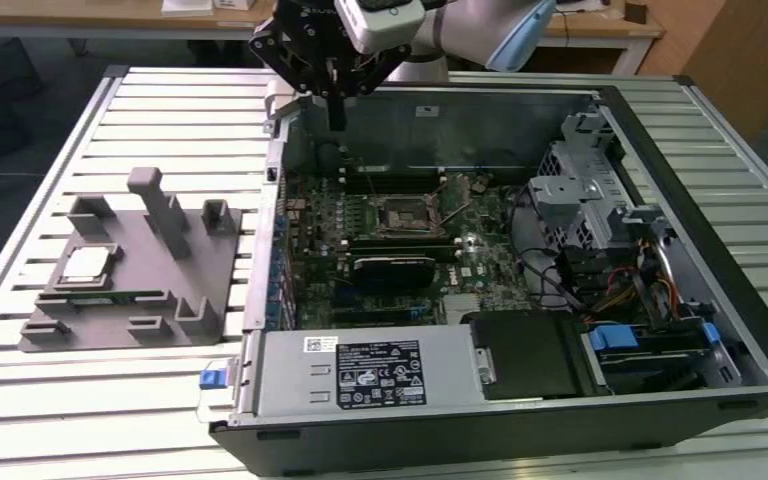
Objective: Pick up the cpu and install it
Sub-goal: 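Reach for the cpu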
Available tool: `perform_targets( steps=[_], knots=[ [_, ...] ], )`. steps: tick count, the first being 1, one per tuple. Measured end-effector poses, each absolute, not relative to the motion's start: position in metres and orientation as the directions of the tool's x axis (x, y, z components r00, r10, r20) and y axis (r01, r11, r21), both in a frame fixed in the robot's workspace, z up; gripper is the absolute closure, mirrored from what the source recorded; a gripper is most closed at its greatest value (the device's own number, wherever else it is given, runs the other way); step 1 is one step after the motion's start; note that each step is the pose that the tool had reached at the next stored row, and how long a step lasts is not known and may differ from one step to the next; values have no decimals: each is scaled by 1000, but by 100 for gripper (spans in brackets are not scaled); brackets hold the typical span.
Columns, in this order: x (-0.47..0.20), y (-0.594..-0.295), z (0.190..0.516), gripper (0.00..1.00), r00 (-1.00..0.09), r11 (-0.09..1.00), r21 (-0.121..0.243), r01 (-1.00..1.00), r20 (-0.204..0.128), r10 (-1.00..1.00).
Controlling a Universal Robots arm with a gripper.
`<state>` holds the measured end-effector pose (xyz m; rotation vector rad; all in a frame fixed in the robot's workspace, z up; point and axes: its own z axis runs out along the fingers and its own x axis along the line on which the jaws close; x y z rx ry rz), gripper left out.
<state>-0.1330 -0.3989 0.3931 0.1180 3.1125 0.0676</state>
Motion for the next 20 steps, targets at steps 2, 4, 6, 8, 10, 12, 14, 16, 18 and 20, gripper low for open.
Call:
perform_targets(
  steps=[2, 4, 6, 8, 10, 12, 14, 16, 18, 20],
  knots=[
    [-134, -399, 393, 89, -997, 996, 44, 75, -25, 76],
    [-136, -399, 393, 89, -997, 996, 44, 75, -24, 76],
    [-138, -399, 393, 89, -997, 996, 44, 75, -24, 76],
    [-139, -399, 393, 89, -997, 996, 44, 75, -25, 76],
    [-140, -399, 393, 89, -997, 996, 44, 75, -24, 76],
    [-142, -399, 393, 89, -997, 996, 44, 75, -24, 76],
    [-143, -399, 393, 89, -997, 996, 44, 75, -24, 76],
    [-144, -399, 392, 89, -997, 996, 44, 75, -24, 76],
    [-145, -399, 392, 89, -997, 996, 44, 75, -24, 76],
    [-146, -399, 392, 89, -997, 996, 44, 75, -24, 76]
  ],
)
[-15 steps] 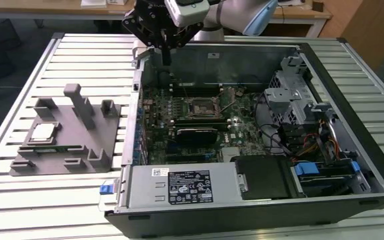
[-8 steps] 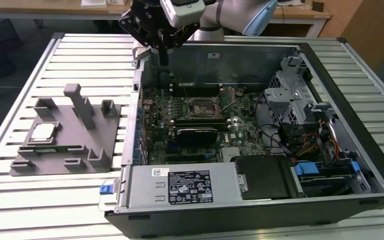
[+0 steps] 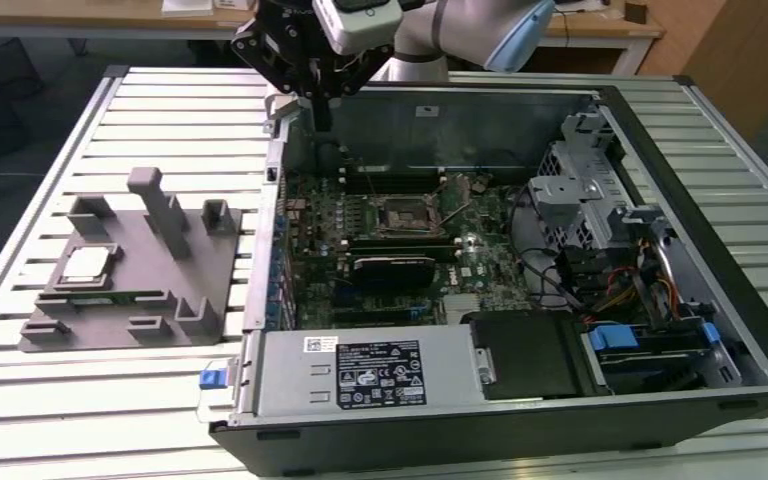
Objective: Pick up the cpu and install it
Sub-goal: 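Reach for the cpu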
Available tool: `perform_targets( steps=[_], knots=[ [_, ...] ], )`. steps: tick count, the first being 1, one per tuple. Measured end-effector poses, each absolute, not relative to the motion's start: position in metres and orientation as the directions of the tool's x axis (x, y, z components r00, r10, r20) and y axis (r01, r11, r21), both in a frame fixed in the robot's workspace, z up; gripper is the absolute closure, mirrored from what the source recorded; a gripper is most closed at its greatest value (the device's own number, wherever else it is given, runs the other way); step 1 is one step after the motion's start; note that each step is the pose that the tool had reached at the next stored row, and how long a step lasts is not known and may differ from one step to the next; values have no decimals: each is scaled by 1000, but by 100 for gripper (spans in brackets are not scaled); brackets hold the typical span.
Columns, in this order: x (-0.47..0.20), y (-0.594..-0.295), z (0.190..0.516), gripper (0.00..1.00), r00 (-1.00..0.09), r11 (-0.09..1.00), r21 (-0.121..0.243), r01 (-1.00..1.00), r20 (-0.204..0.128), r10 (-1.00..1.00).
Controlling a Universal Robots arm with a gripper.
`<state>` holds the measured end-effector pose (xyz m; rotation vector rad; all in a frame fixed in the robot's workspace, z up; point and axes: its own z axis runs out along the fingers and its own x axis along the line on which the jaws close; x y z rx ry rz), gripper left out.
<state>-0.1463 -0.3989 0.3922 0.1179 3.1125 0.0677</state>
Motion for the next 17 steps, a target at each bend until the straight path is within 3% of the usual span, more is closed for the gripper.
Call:
perform_targets(
  steps=[17],
  knots=[
    [-156, -399, 392, 89, -997, 996, 44, 75, -25, 76]
  ],
)
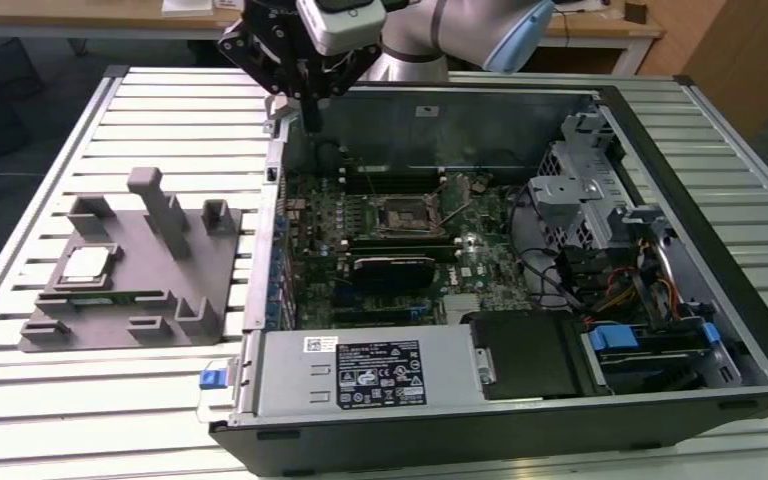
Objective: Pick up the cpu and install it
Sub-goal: 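Reach for the cpu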
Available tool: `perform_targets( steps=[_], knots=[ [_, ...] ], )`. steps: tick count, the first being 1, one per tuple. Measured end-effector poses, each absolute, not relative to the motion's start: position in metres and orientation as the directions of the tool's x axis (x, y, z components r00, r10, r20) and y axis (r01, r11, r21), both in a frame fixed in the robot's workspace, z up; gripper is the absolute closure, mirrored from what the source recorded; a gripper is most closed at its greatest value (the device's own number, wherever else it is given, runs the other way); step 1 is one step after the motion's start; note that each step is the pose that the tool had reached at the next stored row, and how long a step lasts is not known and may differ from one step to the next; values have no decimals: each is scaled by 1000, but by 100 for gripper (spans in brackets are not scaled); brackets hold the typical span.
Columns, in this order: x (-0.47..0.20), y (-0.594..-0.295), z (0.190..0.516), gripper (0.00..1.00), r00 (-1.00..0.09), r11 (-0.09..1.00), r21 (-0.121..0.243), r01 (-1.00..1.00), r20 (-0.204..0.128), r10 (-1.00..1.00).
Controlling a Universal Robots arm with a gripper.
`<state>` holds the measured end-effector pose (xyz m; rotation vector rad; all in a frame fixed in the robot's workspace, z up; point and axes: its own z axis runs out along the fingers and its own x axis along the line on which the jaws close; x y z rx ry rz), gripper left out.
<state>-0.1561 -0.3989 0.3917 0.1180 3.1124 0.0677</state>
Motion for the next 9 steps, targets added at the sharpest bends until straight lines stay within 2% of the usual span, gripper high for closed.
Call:
perform_targets(
  steps=[9],
  knots=[
    [-162, -399, 391, 89, -997, 996, 44, 75, -24, 76]
  ],
)
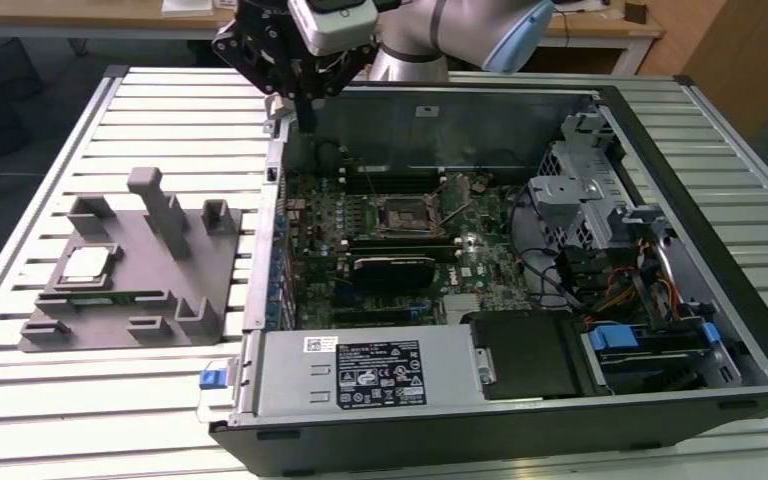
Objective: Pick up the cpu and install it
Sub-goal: 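Reach for the cpu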
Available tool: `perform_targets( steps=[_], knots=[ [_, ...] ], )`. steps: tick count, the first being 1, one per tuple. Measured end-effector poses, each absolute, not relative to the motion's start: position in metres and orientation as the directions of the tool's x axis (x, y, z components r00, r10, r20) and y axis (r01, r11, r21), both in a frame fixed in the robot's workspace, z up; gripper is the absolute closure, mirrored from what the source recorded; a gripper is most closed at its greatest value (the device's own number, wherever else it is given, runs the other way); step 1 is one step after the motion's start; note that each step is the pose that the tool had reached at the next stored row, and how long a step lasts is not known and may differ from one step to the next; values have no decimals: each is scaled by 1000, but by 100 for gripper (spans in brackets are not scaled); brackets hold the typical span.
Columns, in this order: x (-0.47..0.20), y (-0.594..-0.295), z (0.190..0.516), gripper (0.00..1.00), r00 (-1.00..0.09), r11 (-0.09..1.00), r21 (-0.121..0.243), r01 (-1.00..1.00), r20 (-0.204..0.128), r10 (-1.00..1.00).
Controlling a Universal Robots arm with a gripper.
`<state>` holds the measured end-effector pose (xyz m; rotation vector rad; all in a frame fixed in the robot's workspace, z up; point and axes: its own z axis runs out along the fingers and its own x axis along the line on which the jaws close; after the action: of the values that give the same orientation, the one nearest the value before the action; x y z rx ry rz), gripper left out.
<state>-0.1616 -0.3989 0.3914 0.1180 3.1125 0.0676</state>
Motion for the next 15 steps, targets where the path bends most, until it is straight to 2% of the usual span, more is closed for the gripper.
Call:
perform_targets(
  steps=[15],
  knots=[
    [-171, -399, 391, 89, -997, 996, 44, 75, -24, 76]
  ],
)
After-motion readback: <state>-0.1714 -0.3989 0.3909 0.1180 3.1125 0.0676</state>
